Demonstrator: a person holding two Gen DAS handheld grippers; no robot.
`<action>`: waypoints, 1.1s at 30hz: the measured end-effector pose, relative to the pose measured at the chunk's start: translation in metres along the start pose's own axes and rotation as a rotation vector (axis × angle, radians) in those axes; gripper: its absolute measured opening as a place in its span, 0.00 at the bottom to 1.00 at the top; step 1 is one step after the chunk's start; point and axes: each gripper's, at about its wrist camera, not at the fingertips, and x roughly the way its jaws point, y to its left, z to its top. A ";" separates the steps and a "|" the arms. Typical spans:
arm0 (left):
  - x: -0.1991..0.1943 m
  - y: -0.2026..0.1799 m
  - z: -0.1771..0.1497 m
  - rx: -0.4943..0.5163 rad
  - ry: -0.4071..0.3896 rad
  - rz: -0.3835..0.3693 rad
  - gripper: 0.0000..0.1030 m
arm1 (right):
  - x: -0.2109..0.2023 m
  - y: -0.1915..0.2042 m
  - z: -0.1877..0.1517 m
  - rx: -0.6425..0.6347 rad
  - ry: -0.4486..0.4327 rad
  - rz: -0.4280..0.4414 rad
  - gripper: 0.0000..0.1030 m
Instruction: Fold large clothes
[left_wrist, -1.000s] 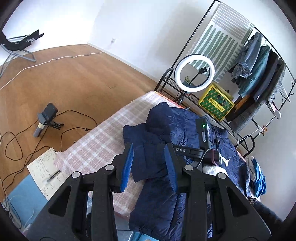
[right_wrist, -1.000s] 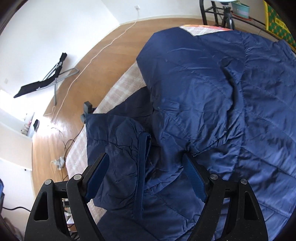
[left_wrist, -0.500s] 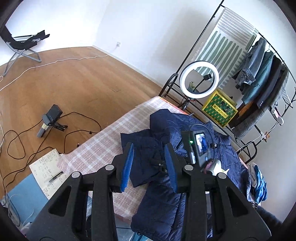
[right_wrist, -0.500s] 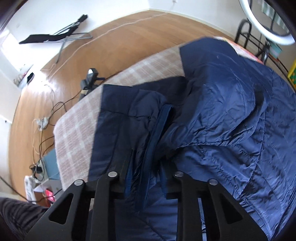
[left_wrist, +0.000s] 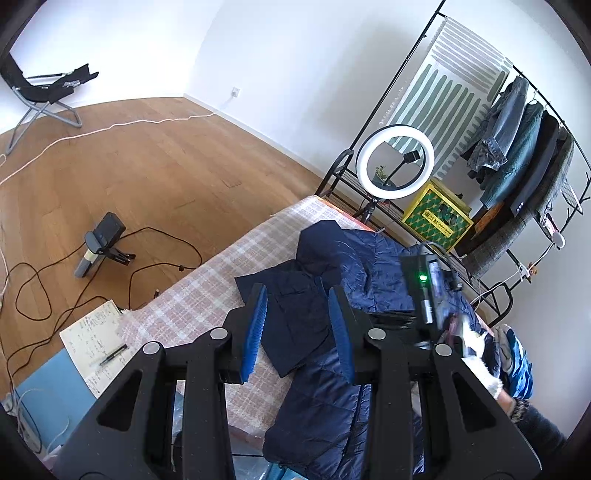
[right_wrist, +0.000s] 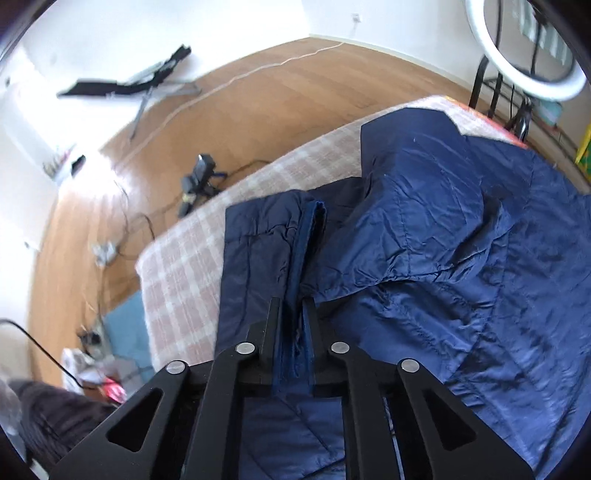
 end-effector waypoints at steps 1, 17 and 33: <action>-0.001 0.001 0.000 0.000 -0.005 0.002 0.34 | -0.010 -0.002 -0.002 -0.002 -0.009 -0.020 0.18; 0.005 0.006 -0.001 -0.008 0.015 0.015 0.34 | 0.066 -0.028 0.021 0.067 0.093 -0.090 0.64; 0.021 -0.030 -0.010 0.078 0.048 0.044 0.34 | -0.065 -0.076 0.022 0.188 -0.220 0.049 0.02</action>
